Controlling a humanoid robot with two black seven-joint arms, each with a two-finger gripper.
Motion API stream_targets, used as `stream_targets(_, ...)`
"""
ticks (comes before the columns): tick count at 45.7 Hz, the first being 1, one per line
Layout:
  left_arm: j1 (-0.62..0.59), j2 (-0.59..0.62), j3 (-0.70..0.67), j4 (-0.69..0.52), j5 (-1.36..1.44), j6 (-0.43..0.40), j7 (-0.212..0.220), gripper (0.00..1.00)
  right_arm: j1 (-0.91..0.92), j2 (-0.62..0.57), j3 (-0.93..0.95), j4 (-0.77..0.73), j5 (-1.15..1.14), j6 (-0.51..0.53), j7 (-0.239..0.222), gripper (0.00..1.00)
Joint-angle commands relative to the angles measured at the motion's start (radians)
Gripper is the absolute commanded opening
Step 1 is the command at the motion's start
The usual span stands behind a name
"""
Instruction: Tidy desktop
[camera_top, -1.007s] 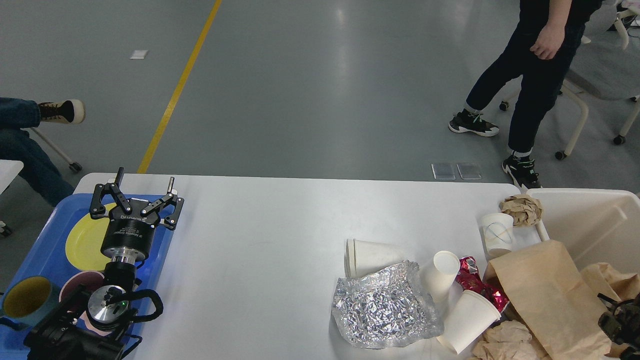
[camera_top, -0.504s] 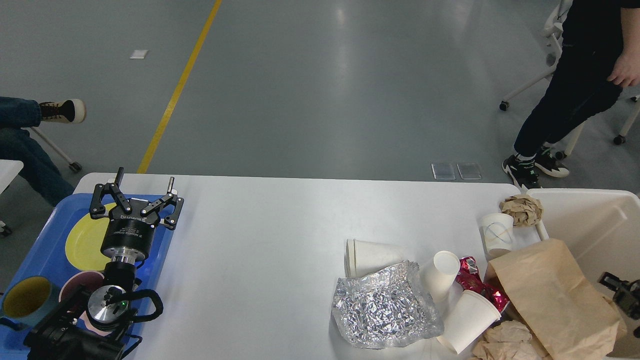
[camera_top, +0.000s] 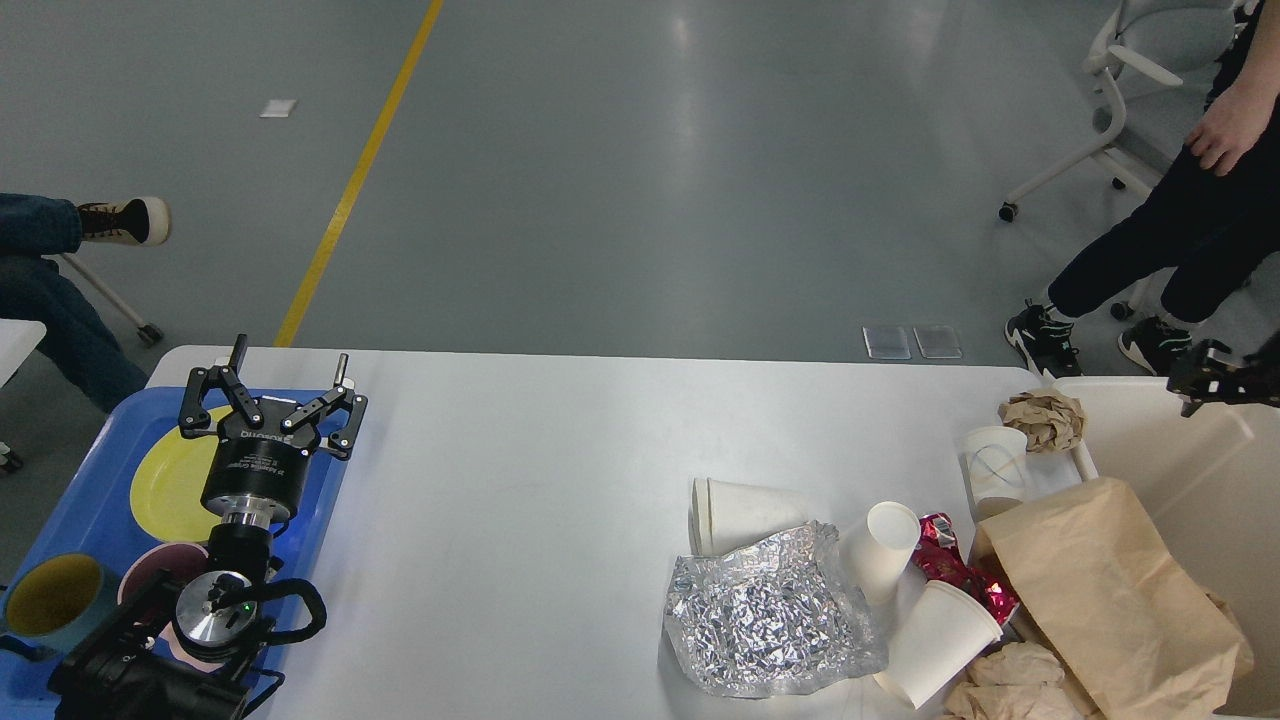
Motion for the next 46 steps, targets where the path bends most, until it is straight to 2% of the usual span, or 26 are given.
stream_targets(1,0.0,0.0,0.0,0.0,0.0,0.0,0.0,0.96,0.204,0.099,-0.055,0.162,0.007,0.133,-0.001,1.0)
stream_targets(5,0.0,0.0,0.0,0.0,0.0,0.001,0.0,0.96,0.355,0.177,-0.086,0.278,0.013,0.246,-0.001,1.0)
stream_targets(9,0.0,0.0,0.0,0.0,0.0,0.001,-0.002,0.96,0.485,0.2,-0.092,0.405,0.015,0.297,-0.003,1.0)
stream_targets(15,0.0,0.0,0.0,0.0,0.0,0.001,0.0,0.96,0.689,0.177,-0.102,0.632,0.015,0.296,0.0,1.0)
stream_targets(20,0.0,0.0,0.0,0.0,0.0,0.001,-0.002,0.96,0.842,0.111,-0.092,0.79,0.015,0.29,0.006,1.0)
stream_targets(24,0.0,0.0,0.0,0.0,0.0,0.001,-0.002,0.96,0.91,0.088,-0.091,0.841,0.015,0.27,0.017,0.97)
stream_targets(29,0.0,0.0,0.0,0.0,0.0,0.001,0.0,0.96,0.91,0.088,-0.086,0.851,0.012,0.241,0.02,0.85)
stream_targets(34,0.0,0.0,0.0,0.0,0.0,0.001,0.0,0.96,0.8,0.093,-0.094,0.841,-0.01,0.146,0.025,0.86)
stream_targets(38,0.0,0.0,0.0,0.0,0.0,0.0,0.0,0.96,0.67,0.102,-0.097,0.811,-0.063,0.015,0.028,0.88)
stream_targets(39,0.0,0.0,0.0,0.0,0.0,0.0,0.0,0.96,0.599,0.105,-0.109,0.789,-0.091,-0.049,0.037,0.89)
stream_targets(42,0.0,0.0,0.0,0.0,0.0,0.0,0.0,0.96,0.47,0.12,-0.135,0.734,-0.119,-0.153,0.063,0.89)
stream_targets(46,0.0,0.0,0.0,0.0,0.0,0.0,0.0,0.96,0.321,0.14,-0.169,0.662,-0.129,-0.299,0.136,0.88)
